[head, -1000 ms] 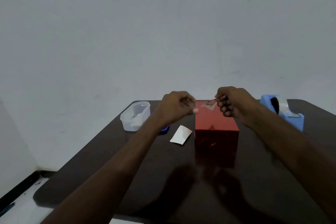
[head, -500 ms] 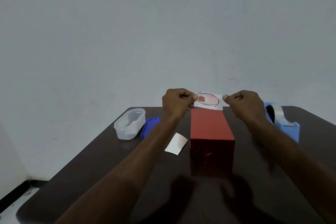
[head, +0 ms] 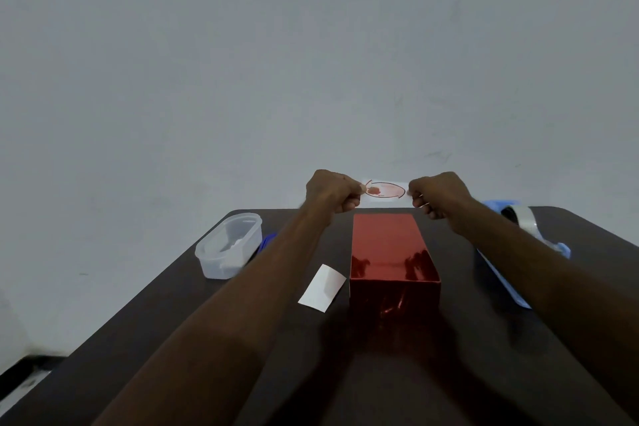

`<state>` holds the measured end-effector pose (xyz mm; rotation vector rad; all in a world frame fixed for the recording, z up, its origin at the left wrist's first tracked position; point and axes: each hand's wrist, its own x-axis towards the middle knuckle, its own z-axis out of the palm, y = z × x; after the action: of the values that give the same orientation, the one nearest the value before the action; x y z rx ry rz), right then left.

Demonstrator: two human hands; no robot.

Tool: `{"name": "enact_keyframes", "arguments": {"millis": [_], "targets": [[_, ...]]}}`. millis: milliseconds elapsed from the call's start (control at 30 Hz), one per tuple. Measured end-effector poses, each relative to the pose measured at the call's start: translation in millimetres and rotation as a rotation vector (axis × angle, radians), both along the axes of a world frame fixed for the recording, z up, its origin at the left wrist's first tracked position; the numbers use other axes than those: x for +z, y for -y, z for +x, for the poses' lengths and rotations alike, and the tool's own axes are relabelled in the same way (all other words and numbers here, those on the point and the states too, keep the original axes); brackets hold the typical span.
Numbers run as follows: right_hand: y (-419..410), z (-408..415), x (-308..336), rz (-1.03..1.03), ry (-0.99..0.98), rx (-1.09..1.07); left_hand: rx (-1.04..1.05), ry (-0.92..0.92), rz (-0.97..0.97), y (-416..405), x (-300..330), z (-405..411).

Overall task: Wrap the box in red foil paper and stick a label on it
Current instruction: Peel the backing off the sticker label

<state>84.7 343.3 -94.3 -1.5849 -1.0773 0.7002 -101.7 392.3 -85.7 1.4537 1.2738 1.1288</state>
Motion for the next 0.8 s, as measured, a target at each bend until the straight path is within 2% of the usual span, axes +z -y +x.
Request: {"name": "enact_keyframes", "arguments": {"millis": [200, 400, 800], "targets": [[-24.2, 2.8, -31.5, -0.074, 0.129, -0.037, 0.007, -0.187, -0.112, -21.6, -22.4, 9.0], [-32.1, 3.6, -44.6, -0.063, 0.415, -0.047, 0.025, -0.237, -0.065, -35.1, -40.4, 14.0], [-40.0, 7.1, -49.8, -0.130, 0.579, -0.035, 0.022, -0.359, 0.003, -45.7, -46.0, 18.0]]}}
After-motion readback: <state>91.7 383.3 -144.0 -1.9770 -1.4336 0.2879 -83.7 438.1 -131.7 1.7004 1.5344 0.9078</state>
